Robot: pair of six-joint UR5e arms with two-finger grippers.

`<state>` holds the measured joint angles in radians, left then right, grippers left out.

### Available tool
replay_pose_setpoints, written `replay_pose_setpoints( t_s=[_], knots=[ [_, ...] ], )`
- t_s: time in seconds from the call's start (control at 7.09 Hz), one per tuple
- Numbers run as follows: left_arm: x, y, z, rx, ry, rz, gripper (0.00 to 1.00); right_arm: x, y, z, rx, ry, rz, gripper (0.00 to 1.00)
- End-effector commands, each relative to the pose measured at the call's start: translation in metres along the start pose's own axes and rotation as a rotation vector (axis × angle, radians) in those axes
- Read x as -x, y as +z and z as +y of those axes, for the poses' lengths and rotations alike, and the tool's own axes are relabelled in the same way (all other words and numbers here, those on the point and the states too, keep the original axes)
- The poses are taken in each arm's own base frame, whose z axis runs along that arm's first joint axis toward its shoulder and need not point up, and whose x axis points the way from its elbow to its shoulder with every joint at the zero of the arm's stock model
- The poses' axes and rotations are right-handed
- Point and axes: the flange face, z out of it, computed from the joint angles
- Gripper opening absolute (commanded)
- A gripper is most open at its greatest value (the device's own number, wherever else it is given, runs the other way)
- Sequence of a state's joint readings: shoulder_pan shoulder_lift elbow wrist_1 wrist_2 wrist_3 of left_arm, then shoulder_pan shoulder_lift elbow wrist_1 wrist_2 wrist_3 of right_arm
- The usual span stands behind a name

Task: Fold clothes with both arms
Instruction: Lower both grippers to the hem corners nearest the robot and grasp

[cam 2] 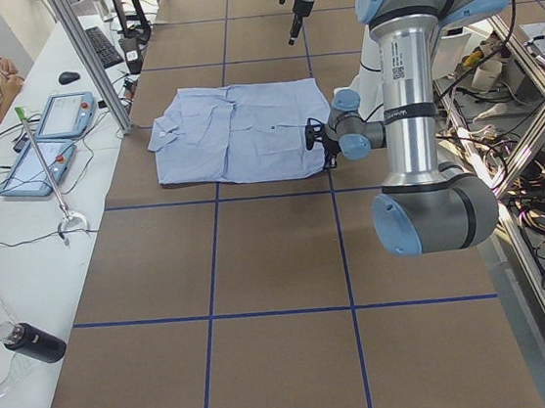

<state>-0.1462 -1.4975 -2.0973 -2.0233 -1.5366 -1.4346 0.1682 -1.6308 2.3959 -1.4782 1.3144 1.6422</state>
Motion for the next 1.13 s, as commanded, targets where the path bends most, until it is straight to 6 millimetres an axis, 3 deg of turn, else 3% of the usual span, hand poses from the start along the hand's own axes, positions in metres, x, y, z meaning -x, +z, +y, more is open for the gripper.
replay_pose_setpoints(
  t_s=[0.0, 0.28, 0.42, 0.71, 0.99],
  knots=[
    [-0.012, -0.009, -0.003, -0.007, -0.007, 0.031, 0.0, 0.019, 0.013, 0.041, -0.05, 0.105, -0.03, 0.91],
    [-0.015, -0.01, -0.004, -0.008, -0.009, 0.038, 0.0, 0.05, 0.063, 0.082, -0.047, 0.193, -0.001, 0.86],
    [-0.016, -0.01, -0.004, -0.008, -0.01, 0.038, 0.0, 0.053, 0.075, 0.091, -0.062, 0.187, 0.007, 0.84],
    [-0.019, -0.01, -0.004, -0.008, -0.011, 0.045, 0.0, 0.055, 0.084, 0.11, -0.054, 0.198, 0.017, 0.81],
    [-0.022, -0.011, -0.004, -0.009, -0.011, 0.051, 0.0, 0.052, 0.092, 0.12, -0.066, 0.178, 0.03, 0.64]
  ],
)
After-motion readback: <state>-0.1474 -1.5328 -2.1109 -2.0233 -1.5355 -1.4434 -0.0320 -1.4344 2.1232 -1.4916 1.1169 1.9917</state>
